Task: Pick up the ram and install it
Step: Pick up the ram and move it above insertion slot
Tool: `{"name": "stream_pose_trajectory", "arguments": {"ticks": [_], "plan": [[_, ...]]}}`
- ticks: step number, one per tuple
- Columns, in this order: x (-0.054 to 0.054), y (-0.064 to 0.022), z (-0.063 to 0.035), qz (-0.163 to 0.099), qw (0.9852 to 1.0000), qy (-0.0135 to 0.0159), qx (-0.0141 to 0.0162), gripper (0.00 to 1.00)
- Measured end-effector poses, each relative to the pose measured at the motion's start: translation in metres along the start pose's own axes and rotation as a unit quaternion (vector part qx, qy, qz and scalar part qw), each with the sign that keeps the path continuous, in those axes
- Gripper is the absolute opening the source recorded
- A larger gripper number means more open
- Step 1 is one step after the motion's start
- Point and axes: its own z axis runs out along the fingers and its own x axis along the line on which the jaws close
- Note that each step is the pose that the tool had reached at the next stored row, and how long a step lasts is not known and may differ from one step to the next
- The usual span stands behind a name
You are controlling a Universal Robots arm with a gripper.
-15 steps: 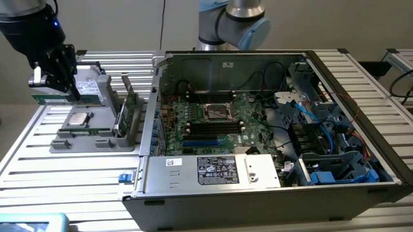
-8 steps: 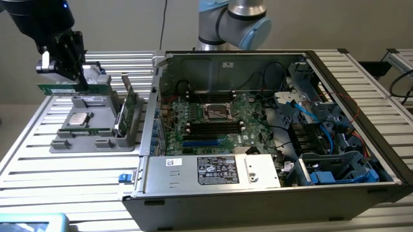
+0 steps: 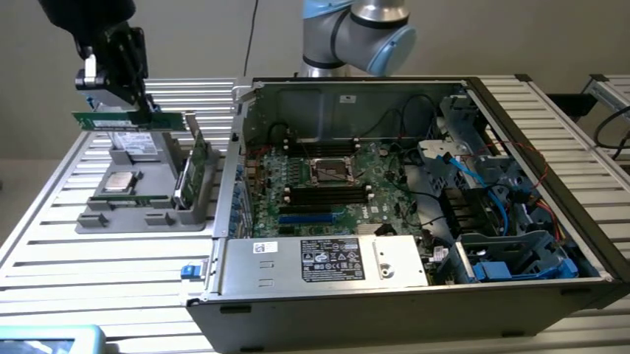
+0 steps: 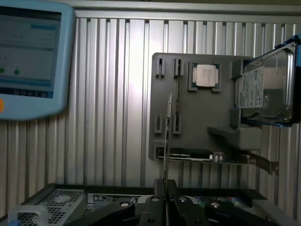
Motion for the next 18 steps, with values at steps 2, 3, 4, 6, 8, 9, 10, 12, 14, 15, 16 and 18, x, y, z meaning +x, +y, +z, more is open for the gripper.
{"name": "stream_pose_trajectory", "arguments": {"ticks": [2, 3, 4, 6, 8, 9, 10, 12, 14, 15, 16, 18], "plan": [[0.000, -0.0073, -0.0025, 0.000, 1.0000, 0.0000, -0.0011, 0.14], [0.000, -0.0108, -0.0036, 0.000, 1.0000, 0.0000, -0.0018, 0.14], [0.000, -0.0144, -0.0045, 0.000, 1.0000, 0.0000, -0.0025, 0.14], [0.000, -0.0218, -0.0060, 0.000, 1.0000, 0.0000, -0.0041, 0.14], [0.000, -0.0294, -0.0066, 0.000, 1.0000, -0.0001, -0.0052, 0.14], [0.000, -0.0337, -0.0066, 0.000, 1.0000, -0.0001, -0.0057, 0.14], [0.000, -0.0377, -0.0067, 0.000, 1.0000, 0.0000, -0.0062, 0.14], [0.000, -0.0467, -0.0066, 0.000, 1.0000, 0.0000, -0.0067, 0.14], [0.000, -0.0556, -0.0066, 0.000, 1.0000, 0.0000, -0.0068, 0.14], [0.001, -0.0600, -0.0066, -0.001, 1.0000, 0.0000, -0.0069, 0.14], [0.001, -0.0645, -0.0065, -0.001, 1.0000, -0.0001, -0.0068, 0.14], [0.001, -0.0736, -0.0065, -0.001, 1.0000, -0.0001, -0.0068, 0.14]]}}
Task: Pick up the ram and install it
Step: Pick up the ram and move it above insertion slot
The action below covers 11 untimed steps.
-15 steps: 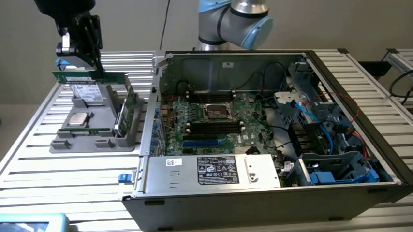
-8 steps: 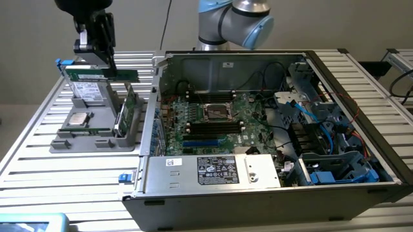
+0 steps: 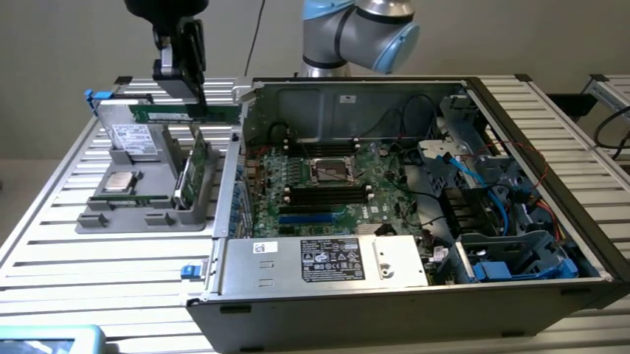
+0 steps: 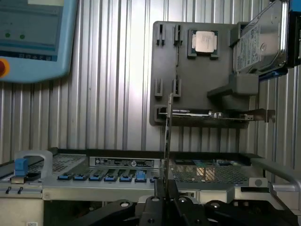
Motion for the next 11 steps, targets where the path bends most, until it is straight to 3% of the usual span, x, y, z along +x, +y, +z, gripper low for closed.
{"name": "stream_pose_trajectory", "arguments": {"ticks": [11], "plan": [[0.001, -0.0501, -0.0005, -0.002, 1.0000, 0.0000, 0.0000, 0.14]]}}
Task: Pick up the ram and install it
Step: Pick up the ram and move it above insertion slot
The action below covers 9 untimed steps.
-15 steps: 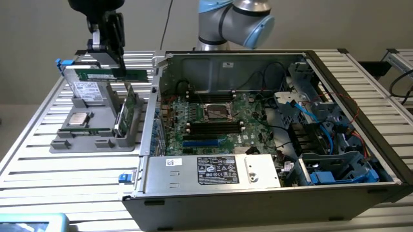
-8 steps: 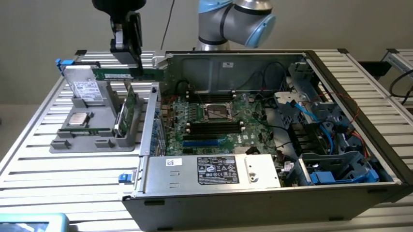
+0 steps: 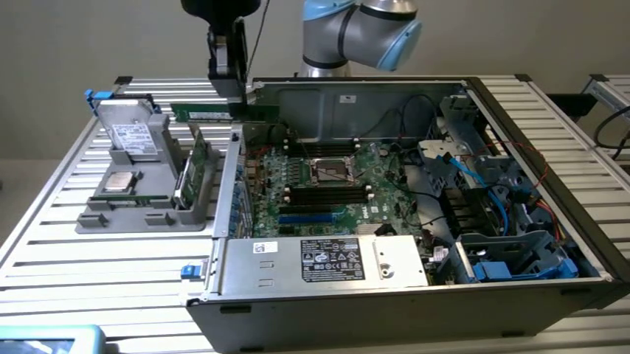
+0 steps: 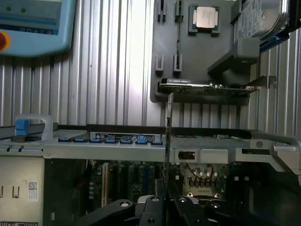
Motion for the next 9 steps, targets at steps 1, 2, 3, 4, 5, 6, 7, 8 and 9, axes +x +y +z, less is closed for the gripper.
{"name": "stream_pose_trajectory", "arguments": {"ticks": [1, 2, 3, 4, 5, 6, 7, 8, 9], "plan": [[0.000, -0.0045, 0.0000, 0.000, 1.0000, 0.0000, 0.0000, 0.14], [0.000, -0.0090, 0.0000, 0.000, 1.0000, 0.0000, 0.0000, 0.14], [0.000, -0.0135, 0.0000, 0.000, 1.0000, 0.0000, 0.0000, 0.14], [0.000, -0.0181, 0.0000, -0.001, 1.0000, 0.0000, 0.0000, 0.14], [0.000, -0.0226, 0.0000, -0.001, 1.0000, 0.0000, 0.0000, 0.14], [0.000, -0.0272, 0.0001, -0.001, 1.0000, 0.0000, 0.0000, 0.14], [0.000, -0.0316, 0.0000, -0.001, 1.0000, 0.0000, 0.0000, 0.14], [0.000, -0.0362, 0.0000, -0.001, 1.0000, 0.0000, 0.0000, 0.14], [0.000, -0.0408, -0.0001, -0.001, 1.0000, 0.0000, 0.0000, 0.14]]}}
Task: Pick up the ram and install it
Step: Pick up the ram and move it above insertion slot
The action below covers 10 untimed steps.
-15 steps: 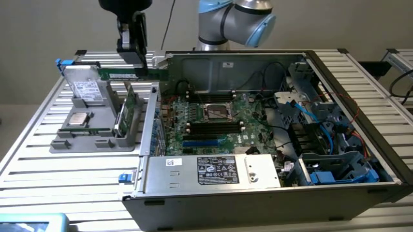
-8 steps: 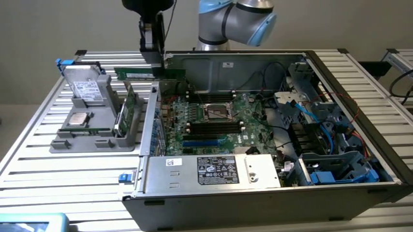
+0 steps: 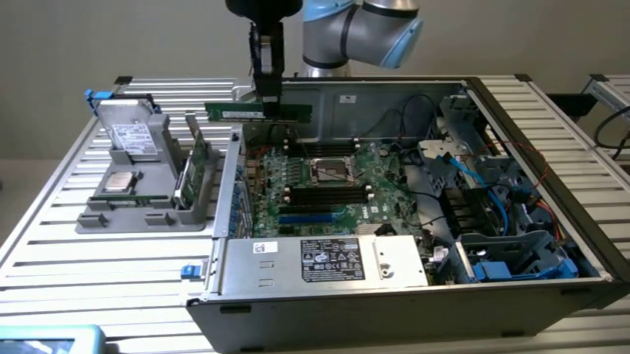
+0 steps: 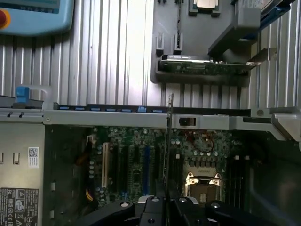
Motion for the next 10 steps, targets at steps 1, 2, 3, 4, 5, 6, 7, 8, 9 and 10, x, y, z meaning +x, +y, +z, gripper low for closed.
{"name": "stream_pose_trajectory", "arguments": {"ticks": [1, 2, 3, 4, 5, 6, 7, 8, 9, 10], "plan": [[0.000, -0.0045, 0.0000, 0.000, 1.0000, 0.0000, 0.0000, 0.14], [0.000, -0.0094, 0.0000, 0.000, 1.0000, 0.0000, 0.0000, 0.14], [0.000, -0.0139, 0.0000, 0.000, 1.0000, 0.0000, 0.0000, 0.14], [0.000, -0.0184, 0.0000, 0.000, 1.0000, 0.0000, -0.0001, 0.14], [0.000, -0.0227, 0.0001, 0.000, 1.0000, 0.0000, -0.0001, 0.14], [0.000, -0.0266, 0.0002, -0.001, 1.0000, 0.0001, -0.0001, 0.14], [0.000, -0.0305, 0.0003, -0.001, 1.0000, 0.0000, -0.0001, 0.14], [0.000, -0.0347, 0.0004, -0.001, 1.0000, 0.0000, -0.0002, 0.14], [0.000, -0.0392, 0.0004, -0.001, 1.0000, 0.0000, -0.0004, 0.14], [0.000, -0.0436, 0.0005, -0.001, 1.0000, 0.0000, -0.0005, 0.14]]}}
